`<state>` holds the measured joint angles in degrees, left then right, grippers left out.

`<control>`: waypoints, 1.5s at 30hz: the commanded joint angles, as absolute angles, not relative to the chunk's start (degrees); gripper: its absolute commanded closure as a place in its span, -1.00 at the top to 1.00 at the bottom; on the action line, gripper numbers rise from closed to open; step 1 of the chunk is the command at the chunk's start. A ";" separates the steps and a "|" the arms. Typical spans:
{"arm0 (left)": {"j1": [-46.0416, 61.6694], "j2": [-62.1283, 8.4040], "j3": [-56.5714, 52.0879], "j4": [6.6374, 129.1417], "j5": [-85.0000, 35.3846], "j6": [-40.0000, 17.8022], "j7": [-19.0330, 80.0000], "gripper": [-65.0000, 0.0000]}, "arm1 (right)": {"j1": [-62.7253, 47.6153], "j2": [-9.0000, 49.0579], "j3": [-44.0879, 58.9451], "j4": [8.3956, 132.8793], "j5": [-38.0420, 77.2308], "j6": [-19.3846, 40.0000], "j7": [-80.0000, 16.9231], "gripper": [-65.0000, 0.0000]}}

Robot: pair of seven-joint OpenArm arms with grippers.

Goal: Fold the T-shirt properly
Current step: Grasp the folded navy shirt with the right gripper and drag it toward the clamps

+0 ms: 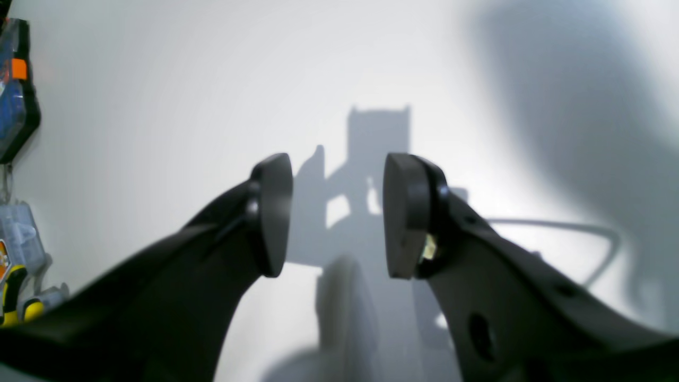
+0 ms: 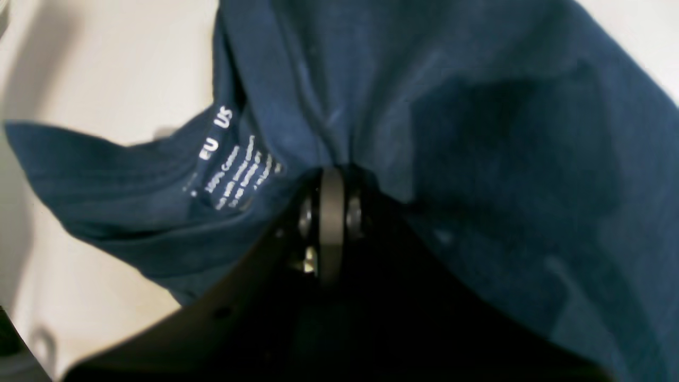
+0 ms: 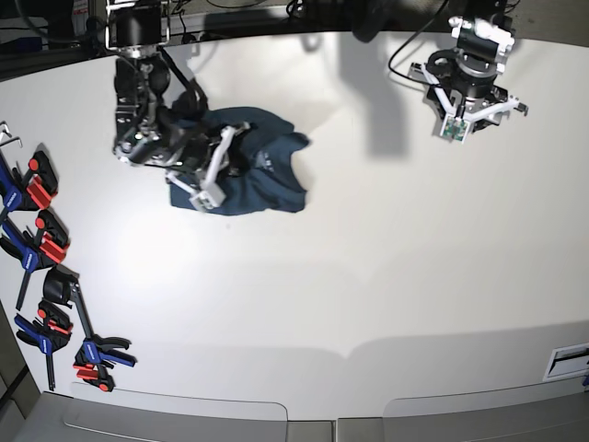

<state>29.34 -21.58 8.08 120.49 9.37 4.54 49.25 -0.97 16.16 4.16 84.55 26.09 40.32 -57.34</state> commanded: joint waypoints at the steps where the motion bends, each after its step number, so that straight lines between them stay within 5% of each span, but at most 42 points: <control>1: 29.34 -21.93 7.86 121.58 9.93 5.13 47.81 -0.19 | -0.19 16.82 6.46 85.10 27.11 40.00 -57.98 -1.00; 21: 29.36 -21.93 7.86 121.58 9.93 5.08 47.83 -0.19 | -0.21 16.82 34.94 68.53 32.42 36.67 -59.64 -1.00; 45: 29.36 -21.93 7.86 121.58 9.93 5.06 47.83 -0.19 | 9.80 20.36 32.40 87.48 52.95 40.00 -67.48 -1.00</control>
<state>29.36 -21.58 8.08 120.49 9.37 4.51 49.23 8.58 19.42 32.12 86.50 51.66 39.62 -68.84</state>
